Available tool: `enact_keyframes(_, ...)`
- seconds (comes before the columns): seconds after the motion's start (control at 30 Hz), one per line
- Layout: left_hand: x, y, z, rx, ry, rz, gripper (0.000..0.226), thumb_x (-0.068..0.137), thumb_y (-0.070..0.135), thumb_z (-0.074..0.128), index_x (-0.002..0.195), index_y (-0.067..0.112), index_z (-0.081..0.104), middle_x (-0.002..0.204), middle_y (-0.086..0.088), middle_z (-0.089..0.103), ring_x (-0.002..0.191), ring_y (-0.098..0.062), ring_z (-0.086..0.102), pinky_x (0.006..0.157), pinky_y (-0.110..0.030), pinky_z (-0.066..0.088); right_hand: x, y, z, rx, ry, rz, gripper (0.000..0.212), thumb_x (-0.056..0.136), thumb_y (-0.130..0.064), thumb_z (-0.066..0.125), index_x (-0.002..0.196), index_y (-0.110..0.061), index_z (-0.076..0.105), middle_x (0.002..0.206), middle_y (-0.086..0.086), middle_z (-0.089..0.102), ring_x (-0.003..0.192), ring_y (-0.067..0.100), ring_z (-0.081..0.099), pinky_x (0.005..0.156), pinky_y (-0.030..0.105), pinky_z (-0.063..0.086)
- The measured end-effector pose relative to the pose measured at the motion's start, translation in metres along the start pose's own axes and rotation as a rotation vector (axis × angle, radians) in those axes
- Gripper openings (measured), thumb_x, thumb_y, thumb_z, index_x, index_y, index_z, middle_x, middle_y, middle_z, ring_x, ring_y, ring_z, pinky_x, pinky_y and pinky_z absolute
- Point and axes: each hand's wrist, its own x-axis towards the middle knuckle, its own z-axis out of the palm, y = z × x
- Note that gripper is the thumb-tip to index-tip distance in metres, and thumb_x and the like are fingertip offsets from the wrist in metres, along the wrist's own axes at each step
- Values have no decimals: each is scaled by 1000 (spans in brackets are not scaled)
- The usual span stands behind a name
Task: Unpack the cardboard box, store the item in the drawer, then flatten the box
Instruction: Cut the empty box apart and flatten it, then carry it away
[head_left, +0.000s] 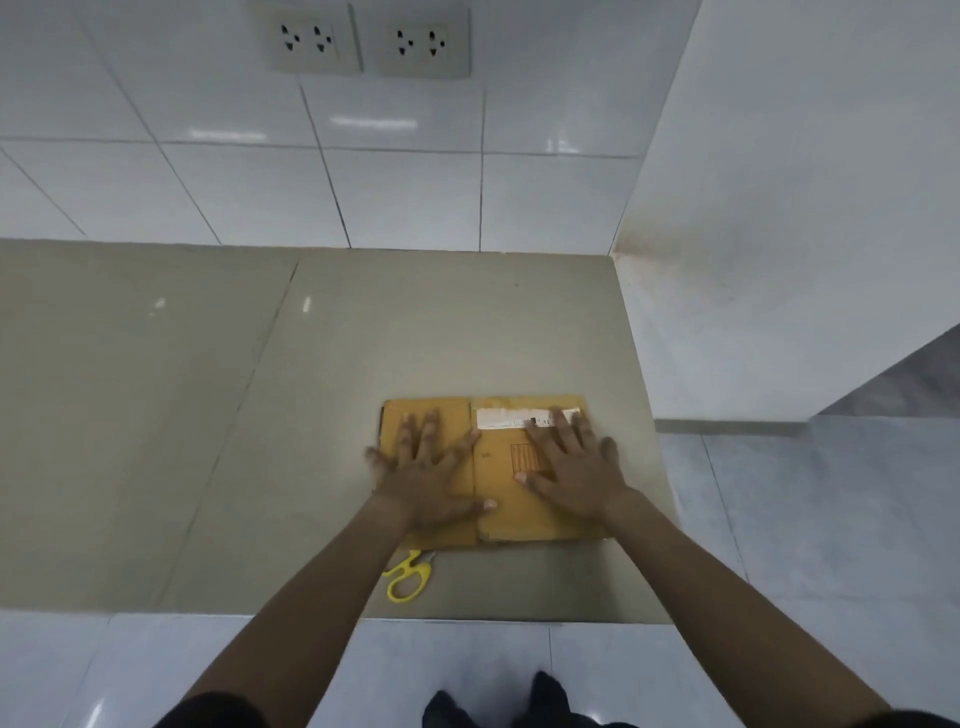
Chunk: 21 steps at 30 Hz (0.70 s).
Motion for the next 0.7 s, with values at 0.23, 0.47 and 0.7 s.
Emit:
enact_keyframes(0.23, 7, -2, -11, -111, -14, -9, 87, 63, 92, 35, 139, 61, 3, 160, 2, -21, 146, -34, -19, 104, -76, 1, 5, -2, -5, 215, 50, 72, 84, 77, -70, 55, 146, -44, 16, 162, -5, 1, 149, 26, -1, 113, 61, 13)
enact_keyframes(0.47, 3, -41, -29, -722, 508, -496, 41, 85, 29, 56, 119, 10, 46, 124, -24, 49, 110, -45, 50, 84, -43, 42, -9, -14, -12, 561, 368, 641, 67, 81, -40, 60, 137, -17, 30, 133, 14, 49, 121, 39, 43, 95, 51, 37)
enact_keyframes(0.7, 3, -53, -28, -1027, 285, -464, 54, 82, 29, 53, 120, -10, 49, 120, -36, 55, 104, -47, 58, 85, -56, 51, -31, -33, -13, 751, 463, 511, 68, 80, -29, 67, 136, -20, 30, 132, 11, 40, 113, 34, 52, 94, 50, 43)
